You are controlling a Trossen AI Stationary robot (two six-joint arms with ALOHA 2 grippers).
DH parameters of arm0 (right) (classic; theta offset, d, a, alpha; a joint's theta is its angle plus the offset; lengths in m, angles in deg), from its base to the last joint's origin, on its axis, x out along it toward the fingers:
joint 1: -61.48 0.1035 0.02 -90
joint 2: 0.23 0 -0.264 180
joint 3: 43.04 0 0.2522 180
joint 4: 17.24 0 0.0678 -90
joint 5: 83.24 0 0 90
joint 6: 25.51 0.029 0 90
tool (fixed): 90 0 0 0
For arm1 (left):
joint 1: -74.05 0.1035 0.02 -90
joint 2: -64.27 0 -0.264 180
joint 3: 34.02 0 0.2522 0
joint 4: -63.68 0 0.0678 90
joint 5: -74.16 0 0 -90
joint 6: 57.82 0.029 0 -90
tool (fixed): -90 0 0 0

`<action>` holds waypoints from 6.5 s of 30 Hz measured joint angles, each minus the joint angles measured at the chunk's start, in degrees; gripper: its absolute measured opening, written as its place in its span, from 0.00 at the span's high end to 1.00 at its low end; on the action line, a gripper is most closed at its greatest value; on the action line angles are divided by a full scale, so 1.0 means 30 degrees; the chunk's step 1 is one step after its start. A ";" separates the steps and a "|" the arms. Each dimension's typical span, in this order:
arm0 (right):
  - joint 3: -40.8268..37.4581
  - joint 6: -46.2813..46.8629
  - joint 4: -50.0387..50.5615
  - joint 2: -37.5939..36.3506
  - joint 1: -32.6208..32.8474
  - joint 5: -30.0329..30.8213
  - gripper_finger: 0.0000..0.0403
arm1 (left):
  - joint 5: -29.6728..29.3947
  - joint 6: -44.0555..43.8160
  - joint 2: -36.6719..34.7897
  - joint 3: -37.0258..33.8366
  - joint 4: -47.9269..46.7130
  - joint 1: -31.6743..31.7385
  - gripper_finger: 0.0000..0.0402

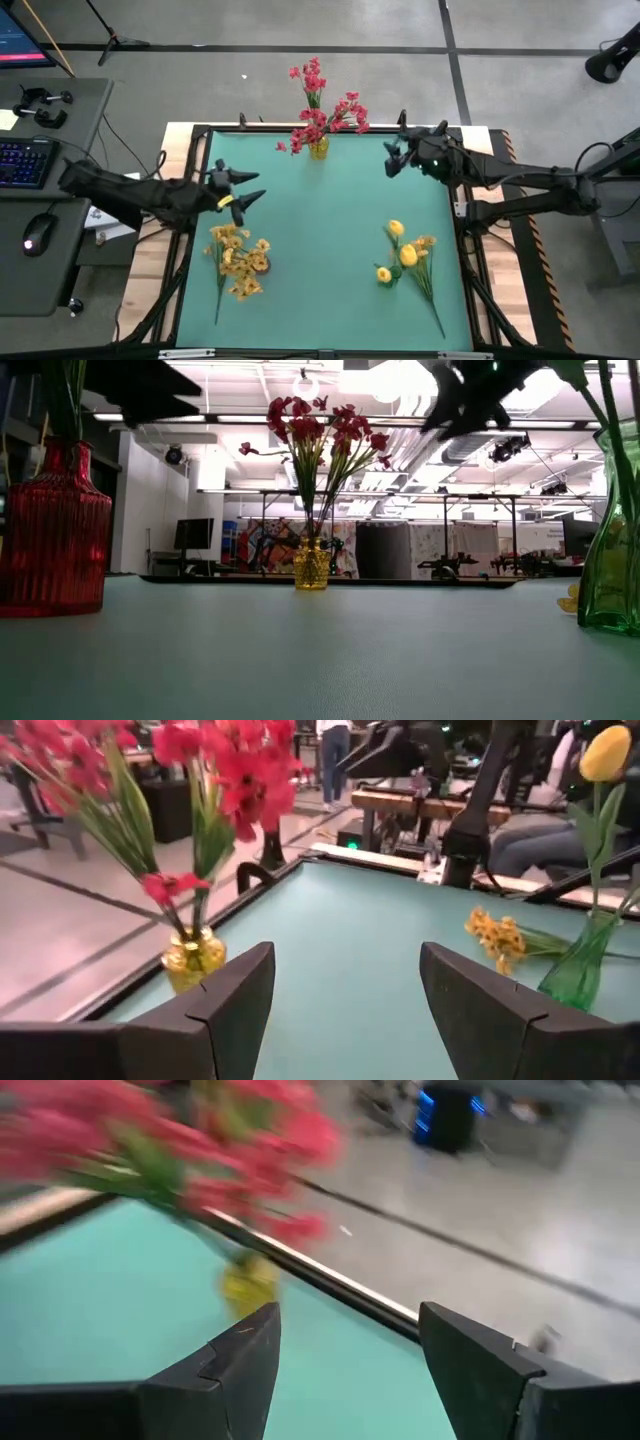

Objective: Sort flowers into vase by color
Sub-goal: Put the right yellow flowers into the red vase

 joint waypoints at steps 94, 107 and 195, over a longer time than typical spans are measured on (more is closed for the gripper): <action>-0.5785 2.4014 0.7742 0.5756 1.3890 -1.5752 0.47 | 0.3309 -0.3587 0.6852 -0.4132 0.8746 0.2735 0.41; -0.5734 2.4188 0.8224 0.6405 1.3869 -1.4685 0.96 | 0.2905 -0.3463 0.6852 -0.4132 0.8753 0.2728 0.41; 0.0081 -0.4190 -1.9631 0.6761 0.5157 -1.1002 1.00 | 1.1019 0.2611 1.5923 0.7897 1.3023 0.3566 0.41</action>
